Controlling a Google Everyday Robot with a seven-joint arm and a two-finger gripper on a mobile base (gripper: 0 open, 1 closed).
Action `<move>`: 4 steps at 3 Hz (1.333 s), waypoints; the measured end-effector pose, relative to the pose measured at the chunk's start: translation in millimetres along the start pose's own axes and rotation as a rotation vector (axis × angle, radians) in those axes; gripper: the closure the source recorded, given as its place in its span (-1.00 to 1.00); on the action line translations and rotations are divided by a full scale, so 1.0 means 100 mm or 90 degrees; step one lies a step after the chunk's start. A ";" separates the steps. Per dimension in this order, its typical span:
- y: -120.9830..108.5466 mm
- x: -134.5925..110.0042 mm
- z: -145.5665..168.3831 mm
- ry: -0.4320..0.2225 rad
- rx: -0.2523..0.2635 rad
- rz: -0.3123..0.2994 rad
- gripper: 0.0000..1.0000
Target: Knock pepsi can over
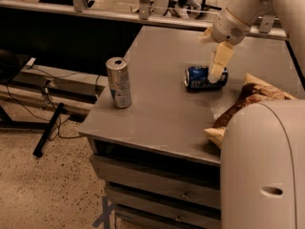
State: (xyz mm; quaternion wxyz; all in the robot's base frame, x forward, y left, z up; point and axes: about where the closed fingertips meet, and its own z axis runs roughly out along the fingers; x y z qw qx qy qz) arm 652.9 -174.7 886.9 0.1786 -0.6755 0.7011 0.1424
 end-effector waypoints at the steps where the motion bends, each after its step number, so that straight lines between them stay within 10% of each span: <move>1: -0.10 0.39 -0.24 -0.085 0.050 0.082 -1.00; 3: 0.06 1.46 -0.83 -0.185 0.148 0.284 -1.00; 4: -0.03 1.41 -0.78 -0.187 0.154 0.278 -1.00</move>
Offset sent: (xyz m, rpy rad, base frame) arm 0.0075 -0.2174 0.0367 0.3426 0.0390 -0.4862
